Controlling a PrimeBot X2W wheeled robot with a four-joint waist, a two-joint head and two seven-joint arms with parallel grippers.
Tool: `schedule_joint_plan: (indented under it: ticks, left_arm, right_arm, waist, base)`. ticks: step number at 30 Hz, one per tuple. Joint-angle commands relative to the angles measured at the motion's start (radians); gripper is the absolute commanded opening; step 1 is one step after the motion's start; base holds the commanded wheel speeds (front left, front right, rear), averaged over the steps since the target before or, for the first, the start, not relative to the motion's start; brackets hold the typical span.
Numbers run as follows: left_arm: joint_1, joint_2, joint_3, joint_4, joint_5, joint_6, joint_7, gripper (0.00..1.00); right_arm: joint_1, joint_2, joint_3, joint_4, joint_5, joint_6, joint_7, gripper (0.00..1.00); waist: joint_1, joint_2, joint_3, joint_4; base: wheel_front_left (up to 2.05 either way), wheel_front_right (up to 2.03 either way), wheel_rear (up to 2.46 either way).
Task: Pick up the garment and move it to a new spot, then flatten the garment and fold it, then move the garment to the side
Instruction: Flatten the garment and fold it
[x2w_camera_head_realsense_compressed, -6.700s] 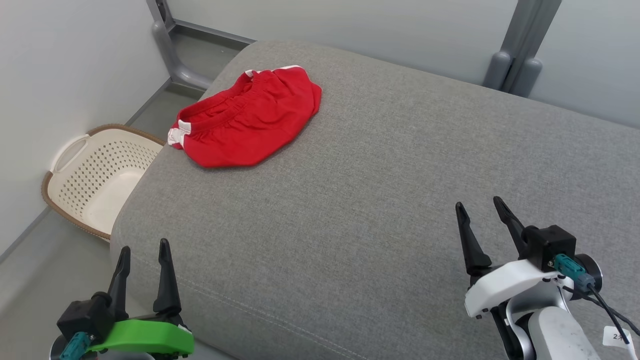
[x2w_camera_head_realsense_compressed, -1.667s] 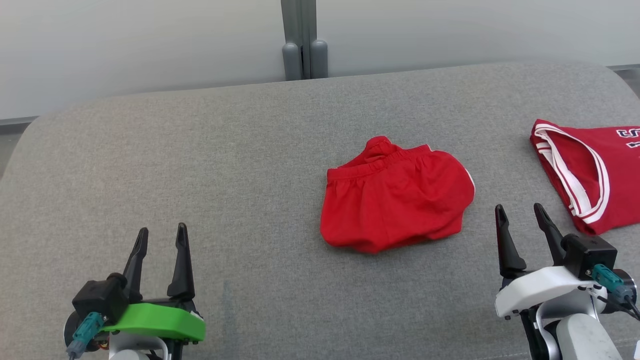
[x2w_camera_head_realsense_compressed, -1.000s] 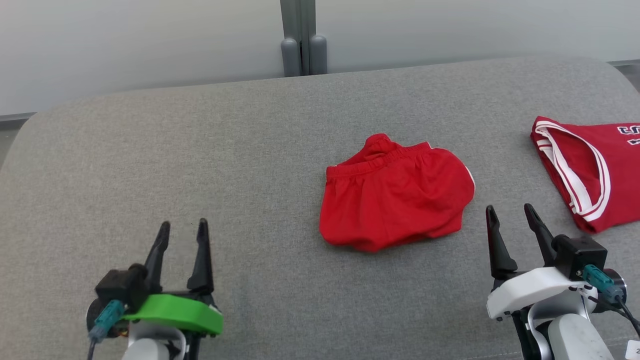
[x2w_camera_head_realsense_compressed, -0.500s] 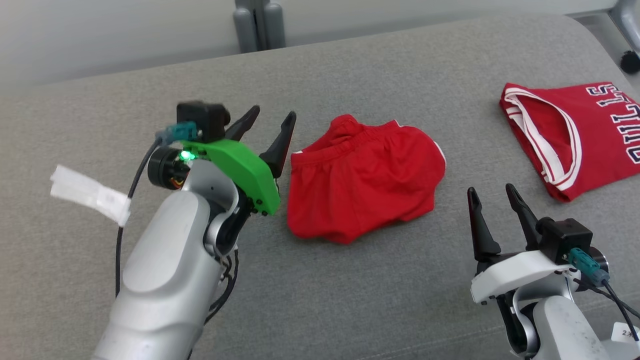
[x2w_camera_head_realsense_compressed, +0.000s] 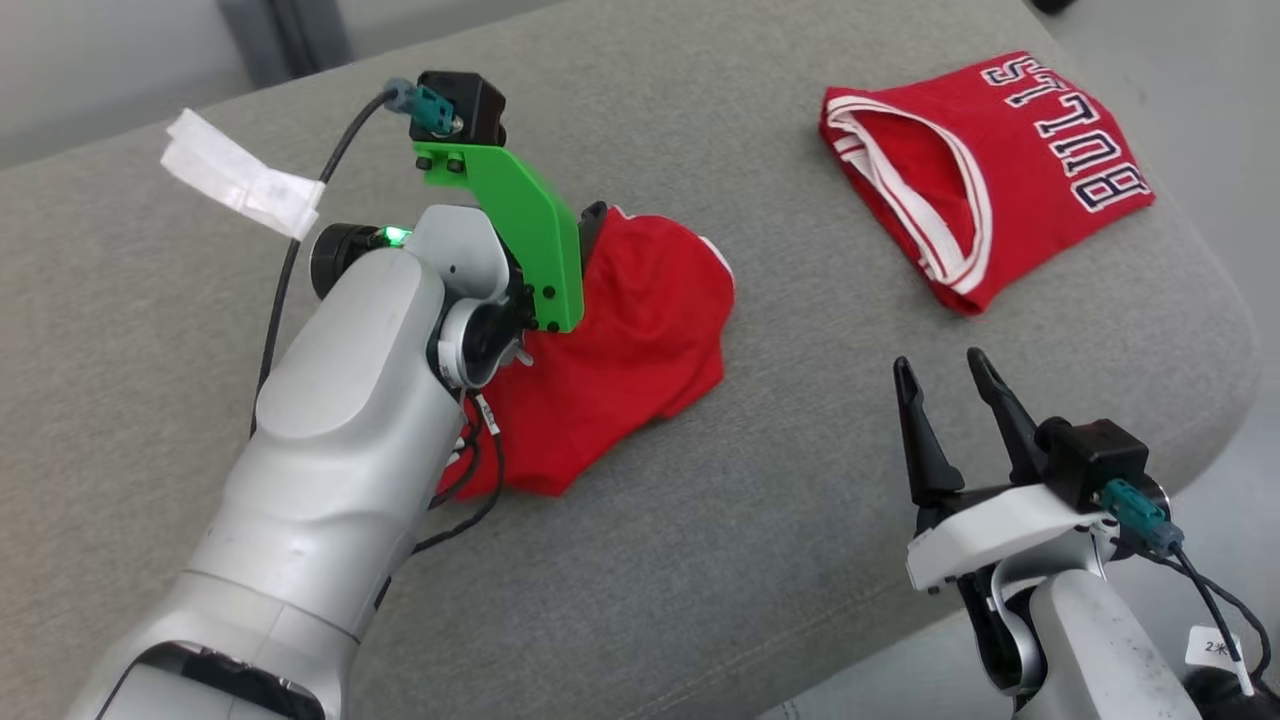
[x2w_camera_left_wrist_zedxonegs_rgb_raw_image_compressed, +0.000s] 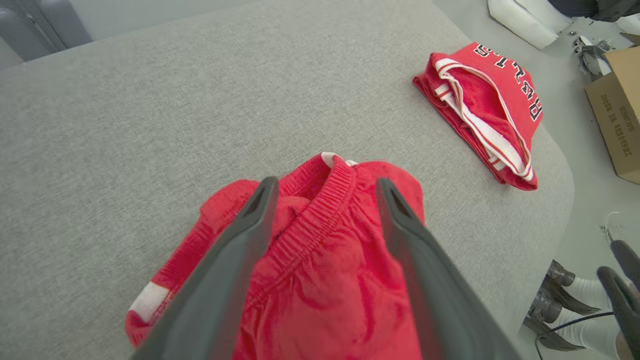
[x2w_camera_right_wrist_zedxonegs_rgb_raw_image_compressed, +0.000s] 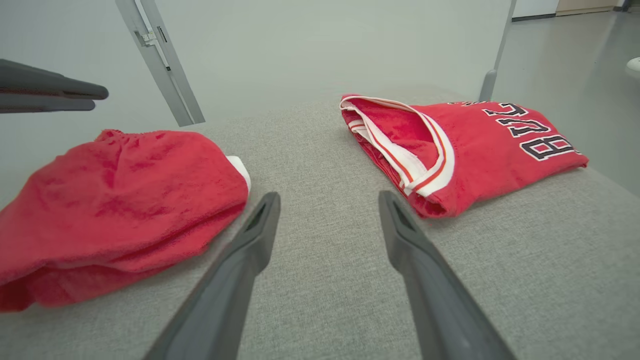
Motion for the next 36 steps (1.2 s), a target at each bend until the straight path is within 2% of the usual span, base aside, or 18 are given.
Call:
schedule_joint_plan:
  ticks: [1,7,16,19,23,24,25,26,30,36]
  left_arm:
    - [-0.029,0.006,-0.012,0.016,-0.009,0.020,0.016,1.00]
    - [-0.098,0.012,-0.035,0.107,0.017,0.084,0.027,1.00]
    - [-0.171,0.016,-0.057,0.229,0.006,0.129,0.179,1.00]
    - [-0.177,0.013,-0.073,0.250,0.004,0.130,0.239,1.00]
    - [-0.163,0.009,-0.089,0.249,-0.015,0.106,0.300,1.00]
    - [-0.159,0.008,-0.091,0.247,-0.021,0.101,0.309,0.95]
    - [-0.154,0.008,-0.094,0.242,-0.026,0.094,0.313,0.39]
    - [-0.147,0.007,-0.098,0.235,-0.033,0.084,0.318,0.00]
    - [-0.139,0.005,-0.102,0.196,-0.055,0.053,0.290,0.00]
    - [-0.176,0.005,-0.075,0.114,-0.051,0.025,0.061,0.00]
  right_arm:
    - [-0.013,0.001,0.002,0.006,0.008,-0.001,-0.011,1.00]
    - [-0.021,0.001,0.030,0.029,0.031,-0.001,-0.025,1.00]
    - [-0.027,0.001,0.038,0.048,0.043,-0.001,-0.032,1.00]
    - [-0.034,0.001,0.041,0.050,0.046,-0.001,-0.034,1.00]
    - [-0.039,0.001,0.044,0.050,0.047,-0.001,-0.033,1.00]
    - [-0.040,0.001,0.044,0.050,0.047,-0.001,-0.033,1.00]
    - [-0.040,0.001,0.044,0.049,0.046,-0.001,-0.033,1.00]
    - [-0.041,0.001,0.043,0.047,0.046,-0.001,-0.033,1.00]
    - [-0.044,0.001,0.038,0.040,0.044,-0.001,-0.033,1.00]
    - [-0.043,0.001,0.021,0.033,0.034,-0.001,-0.033,1.00]
  waist:
    - [0.0000,0.0000,0.056,-0.111]
    - [0.0000,0.0000,0.068,-0.172]
    - [0.0000,0.0000,0.072,-0.189]
    - [0.0000,0.0000,0.071,-0.187]
    - [0.0000,0.0000,0.072,-0.178]
    - [0.0000,0.0000,0.072,-0.176]
    - [0.0000,0.0000,0.073,-0.174]
    - [0.0000,0.0000,0.073,-0.171]
    - [0.0000,0.0000,0.074,-0.162]
    - [0.0000,0.0000,0.071,-0.135]
  base:
    - [0.00,0.00,0.00]
    - [0.00,0.00,0.00]
    - [0.00,0.00,0.00]
    - [0.00,0.00,0.00]
    - [0.00,0.00,0.00]
    - [0.00,0.00,0.00]
    - [0.00,0.00,0.00]
    - [0.00,0.00,0.00]
    - [0.00,0.00,0.00]
    - [0.00,0.00,0.00]
